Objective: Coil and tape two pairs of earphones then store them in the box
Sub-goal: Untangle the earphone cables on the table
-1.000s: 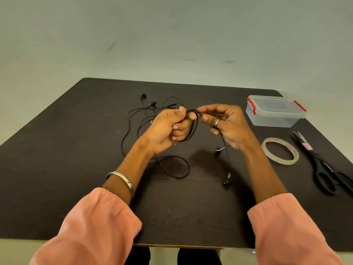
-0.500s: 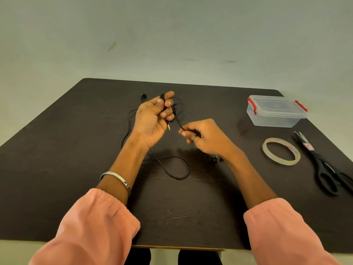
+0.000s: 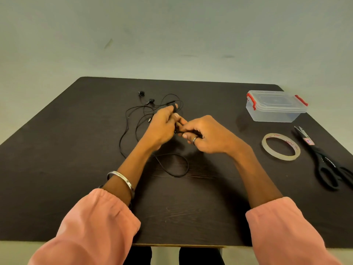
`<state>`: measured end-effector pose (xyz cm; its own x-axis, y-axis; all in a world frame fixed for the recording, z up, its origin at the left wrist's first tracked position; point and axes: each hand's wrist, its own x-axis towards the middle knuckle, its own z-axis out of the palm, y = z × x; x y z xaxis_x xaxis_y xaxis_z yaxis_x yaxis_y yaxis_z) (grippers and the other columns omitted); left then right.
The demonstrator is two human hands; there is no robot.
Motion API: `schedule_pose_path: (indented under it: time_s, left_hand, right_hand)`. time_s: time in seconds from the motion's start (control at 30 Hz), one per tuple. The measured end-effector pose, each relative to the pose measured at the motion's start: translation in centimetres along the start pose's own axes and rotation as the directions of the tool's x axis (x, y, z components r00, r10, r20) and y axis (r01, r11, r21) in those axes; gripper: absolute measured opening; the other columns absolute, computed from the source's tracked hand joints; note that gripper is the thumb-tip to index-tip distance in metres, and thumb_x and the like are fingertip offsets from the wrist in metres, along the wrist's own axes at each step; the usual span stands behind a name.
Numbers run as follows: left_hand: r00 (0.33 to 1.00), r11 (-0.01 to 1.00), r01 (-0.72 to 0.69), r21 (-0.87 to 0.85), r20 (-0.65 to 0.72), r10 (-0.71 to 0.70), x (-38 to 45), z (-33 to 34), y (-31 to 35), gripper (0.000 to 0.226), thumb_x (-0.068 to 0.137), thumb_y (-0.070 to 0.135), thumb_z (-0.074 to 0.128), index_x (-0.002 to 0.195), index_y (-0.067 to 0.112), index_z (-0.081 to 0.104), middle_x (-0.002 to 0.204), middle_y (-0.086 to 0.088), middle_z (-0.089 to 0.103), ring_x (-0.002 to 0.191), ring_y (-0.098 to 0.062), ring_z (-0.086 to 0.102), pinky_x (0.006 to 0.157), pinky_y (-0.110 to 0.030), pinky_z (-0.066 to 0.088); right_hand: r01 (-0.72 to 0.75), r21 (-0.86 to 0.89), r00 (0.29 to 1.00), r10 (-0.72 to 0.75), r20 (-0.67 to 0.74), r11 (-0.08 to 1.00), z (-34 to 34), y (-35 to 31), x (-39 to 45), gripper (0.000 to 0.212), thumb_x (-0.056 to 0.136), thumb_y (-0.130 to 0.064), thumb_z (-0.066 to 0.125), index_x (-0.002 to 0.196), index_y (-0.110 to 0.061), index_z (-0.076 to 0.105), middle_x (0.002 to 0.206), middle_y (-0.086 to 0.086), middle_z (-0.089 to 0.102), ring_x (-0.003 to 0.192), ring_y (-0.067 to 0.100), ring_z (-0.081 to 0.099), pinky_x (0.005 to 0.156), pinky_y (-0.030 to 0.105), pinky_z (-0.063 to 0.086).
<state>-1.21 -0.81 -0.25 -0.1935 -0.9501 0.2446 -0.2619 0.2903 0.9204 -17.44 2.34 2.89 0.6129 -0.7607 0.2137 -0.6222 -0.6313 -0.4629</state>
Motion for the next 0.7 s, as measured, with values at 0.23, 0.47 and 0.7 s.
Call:
schedule_pose_path:
  time_s: [0.23,0.47,0.7]
  left_hand:
    - [0.912,0.996,0.068,-0.062,0.409,-0.037,-1.2,0.7,1.0,0.029,0.105,0.009,0.03,0.09,0.008,0.054,0.07,-0.005,0.055,0.056,-0.012,0.041,0.058,-0.026,0.04]
    - [0.805,0.972,0.155,-0.177,0.593,-0.02,-1.9,0.6,1.5,0.031,0.104,0.015,0.036,0.097,0.009,0.066,0.064,-0.004,0.041,0.052,-0.008,0.033,0.053,-0.023,0.034]
    - [0.884,0.85,0.302,-0.432,0.461,-0.08,-1.4,1.8,1.5,0.031,0.103,0.012,0.036,0.078,0.005,0.052,0.069,-0.004,0.046,0.058,-0.015,0.044,0.055,-0.028,0.047]
  right_hand:
    - [-0.07,0.163,0.973,0.104,-0.208,0.984,-2.5,1.6,-0.9,0.008,0.086,-0.012,0.07,0.09,-0.015,0.075,0.078,-0.003,0.073,0.07,0.016,0.067,0.066,0.034,0.054]
    - [-0.058,0.278,0.973,0.116,-0.198,0.959,-3.6,2.6,-1.7,0.024,0.087,0.006,0.061,0.098,-0.012,0.072,0.086,-0.01,0.068,0.081,-0.005,0.063,0.073,0.01,0.047]
    - [-0.041,0.209,0.918,0.119,-0.379,0.977,-1.4,4.1,-0.5,0.028,0.085,-0.004,0.066,0.092,-0.03,0.072,0.09,-0.019,0.066,0.103,0.012,0.054,0.092,0.028,0.044]
